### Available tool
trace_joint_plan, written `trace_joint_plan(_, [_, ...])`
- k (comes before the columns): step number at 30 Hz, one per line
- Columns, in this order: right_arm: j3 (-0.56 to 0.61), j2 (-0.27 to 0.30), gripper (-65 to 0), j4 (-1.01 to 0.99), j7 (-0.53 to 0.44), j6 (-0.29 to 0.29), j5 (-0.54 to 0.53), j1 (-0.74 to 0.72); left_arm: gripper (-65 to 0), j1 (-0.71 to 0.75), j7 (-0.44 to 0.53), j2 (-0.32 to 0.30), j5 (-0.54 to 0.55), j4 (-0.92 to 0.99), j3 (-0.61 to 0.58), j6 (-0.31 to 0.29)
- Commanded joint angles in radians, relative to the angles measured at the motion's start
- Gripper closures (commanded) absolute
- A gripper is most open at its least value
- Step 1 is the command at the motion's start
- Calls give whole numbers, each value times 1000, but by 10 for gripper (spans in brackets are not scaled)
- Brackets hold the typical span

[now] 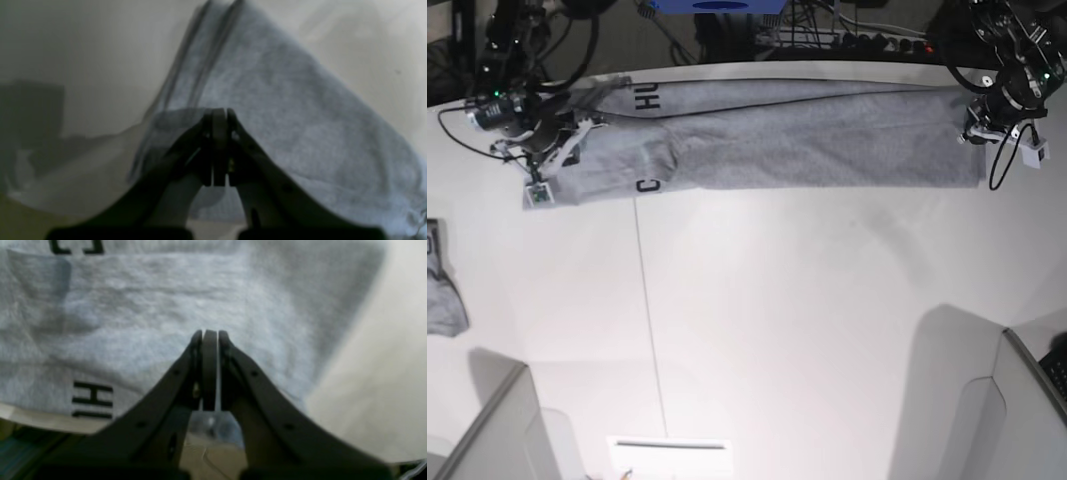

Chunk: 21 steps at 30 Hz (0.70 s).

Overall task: Fold the T-shirt properly
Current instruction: 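Grasp both ends of the grey shirt strip with both grippers, then pull the strip ends apart with both grippers to straighten it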

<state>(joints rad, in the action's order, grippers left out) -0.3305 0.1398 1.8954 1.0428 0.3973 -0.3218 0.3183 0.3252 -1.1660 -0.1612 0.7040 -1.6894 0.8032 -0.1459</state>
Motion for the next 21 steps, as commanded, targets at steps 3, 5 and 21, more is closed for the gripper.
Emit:
trace_joint_plan(3, [-5,13,0,-69,-20,-1,-3,-31,0,-31,11,-18,12,35,5,-2])
trace_joint_plan(5, [-6,13,0,-133,-22,-1,-3,-58,0,-57,11,-18,12,71,5,-2])
trace_joint_plan(21, [-2,56,0,-509,-160,-10,0,-356,0,-392,10,-15,-284,242,3,-4])
